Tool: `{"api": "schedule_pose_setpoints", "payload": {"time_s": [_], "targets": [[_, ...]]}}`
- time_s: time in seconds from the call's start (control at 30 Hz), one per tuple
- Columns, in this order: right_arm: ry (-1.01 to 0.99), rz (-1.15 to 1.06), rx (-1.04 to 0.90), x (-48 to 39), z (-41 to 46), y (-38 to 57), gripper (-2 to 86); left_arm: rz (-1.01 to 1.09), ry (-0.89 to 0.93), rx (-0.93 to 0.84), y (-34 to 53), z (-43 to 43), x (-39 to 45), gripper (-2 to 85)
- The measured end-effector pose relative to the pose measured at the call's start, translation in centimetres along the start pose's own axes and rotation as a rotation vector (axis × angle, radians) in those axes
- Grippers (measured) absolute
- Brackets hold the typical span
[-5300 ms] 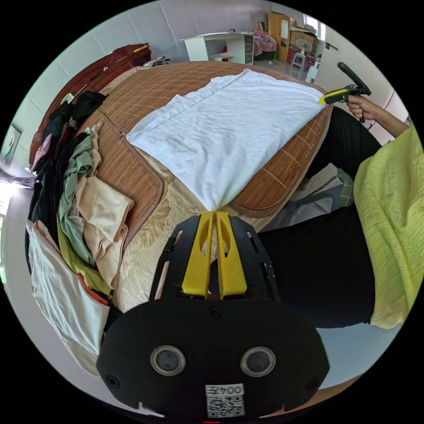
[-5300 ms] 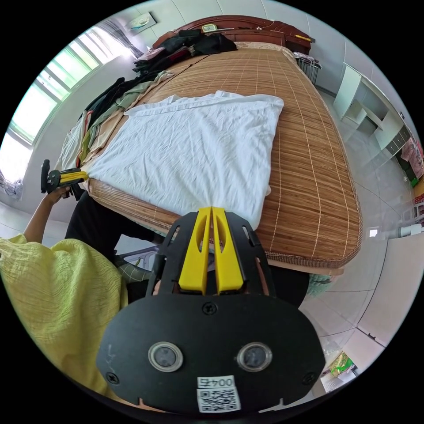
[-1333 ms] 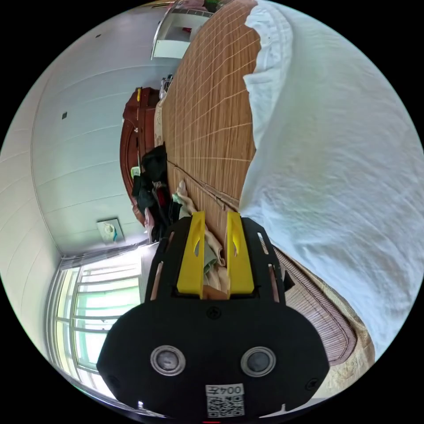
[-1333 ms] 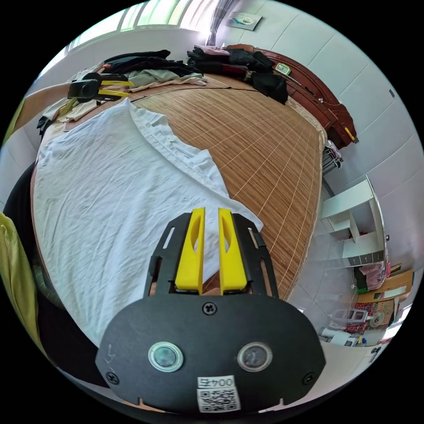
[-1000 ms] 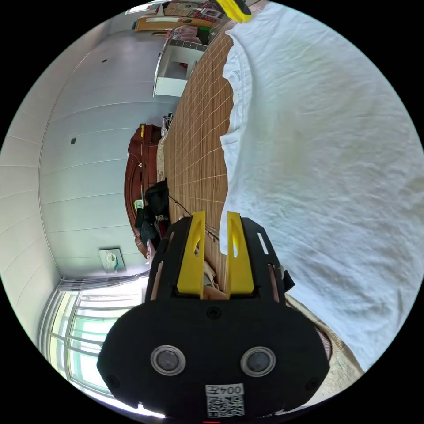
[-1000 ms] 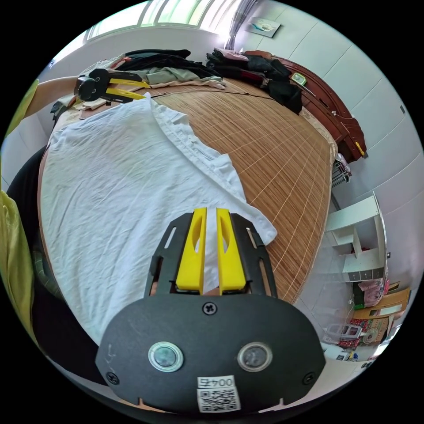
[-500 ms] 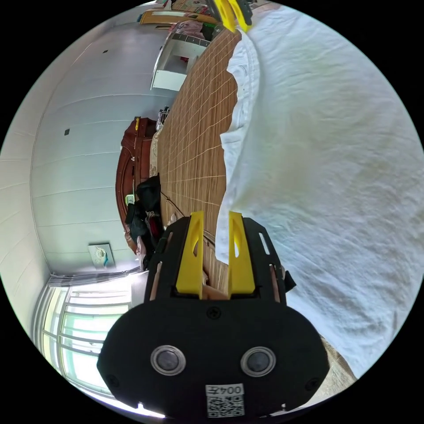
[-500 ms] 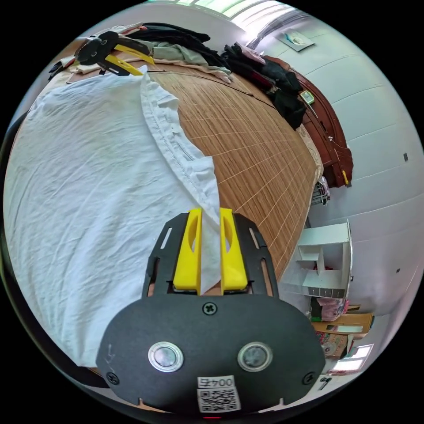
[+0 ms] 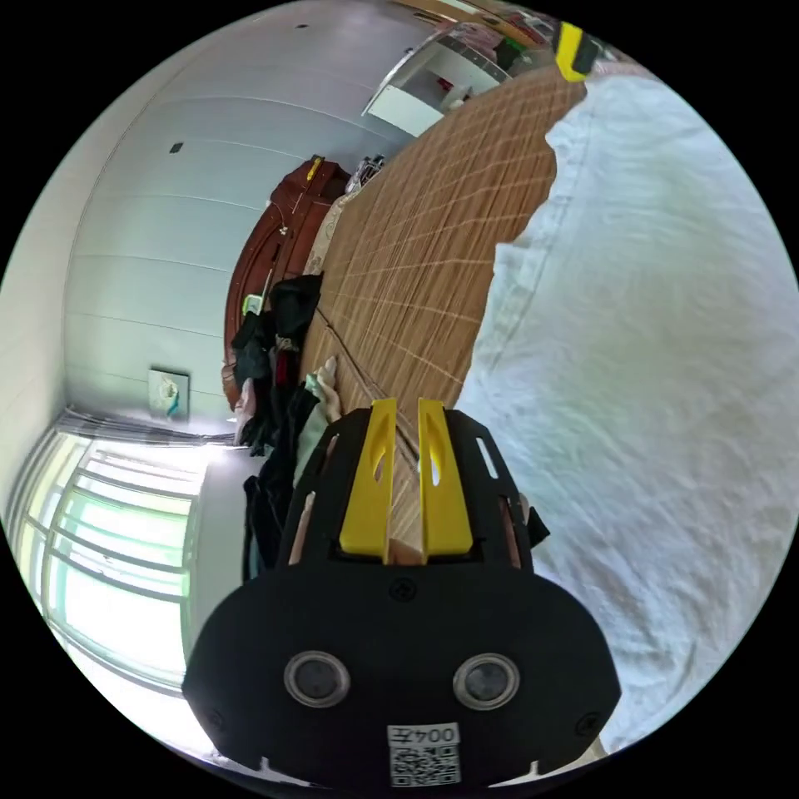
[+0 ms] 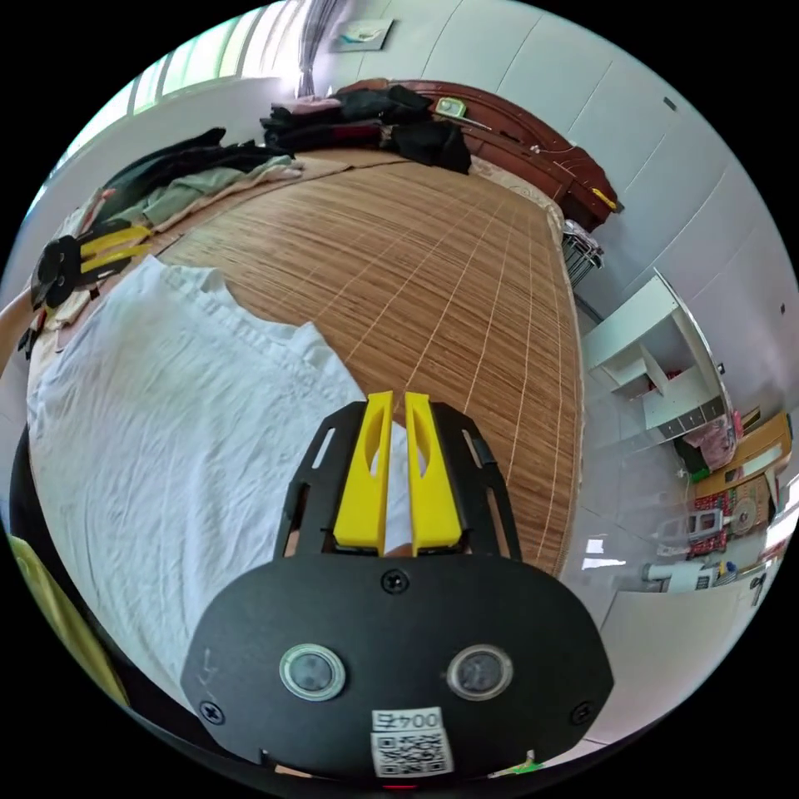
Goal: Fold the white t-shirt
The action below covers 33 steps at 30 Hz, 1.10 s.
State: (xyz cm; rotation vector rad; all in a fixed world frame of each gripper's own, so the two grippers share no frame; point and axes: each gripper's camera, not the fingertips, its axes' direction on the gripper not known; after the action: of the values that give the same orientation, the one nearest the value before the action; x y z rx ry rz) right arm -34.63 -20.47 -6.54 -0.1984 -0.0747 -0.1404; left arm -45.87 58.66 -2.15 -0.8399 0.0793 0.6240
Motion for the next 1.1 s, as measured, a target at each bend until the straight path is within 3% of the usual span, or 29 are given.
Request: {"api": "schedule_pose_setpoints", "payload": {"time_s": [0.1,0.27,0.43,0.53,0.63,0.87,1.1], "targets": [[0.0,-0.024,-0.089,-0.5,2.9,1.6,4.4,0.031,0.049,-0.116,0.1,3.6,0.9,2.1],[-0.18,0.222,-0.014,5.1,2.7,4.8,6.0,-0.069,0.057,-0.074,0.9,1.3,-2.3,1.4],[-0.265,0.301,0.037,6.7,-0.1,10.7,5.2,-0.156,0.145,-0.062,4.7,-3.1,-4.3,1.3],[-0.299,0.259,-0.003,4.9,0.7,13.2,5.4,-0.12,0.243,-0.134,6.4,-3.4,-1.8,1.2],[-0.211,0.223,-0.162,3.3,4.7,14.7,6.0,-0.1,0.184,-0.13,7.1,-3.3,-0.7,1.1],[-0.261,0.226,0.005,2.9,-2.8,19.8,5.5,-0.216,0.121,-0.124,11.4,-10.9,-6.0,0.9],[-0.329,0.303,0.025,-1.1,-5.6,32.4,6.0,-0.306,0.256,-0.106,21.3,-18.8,-3.1,1.2]]}}
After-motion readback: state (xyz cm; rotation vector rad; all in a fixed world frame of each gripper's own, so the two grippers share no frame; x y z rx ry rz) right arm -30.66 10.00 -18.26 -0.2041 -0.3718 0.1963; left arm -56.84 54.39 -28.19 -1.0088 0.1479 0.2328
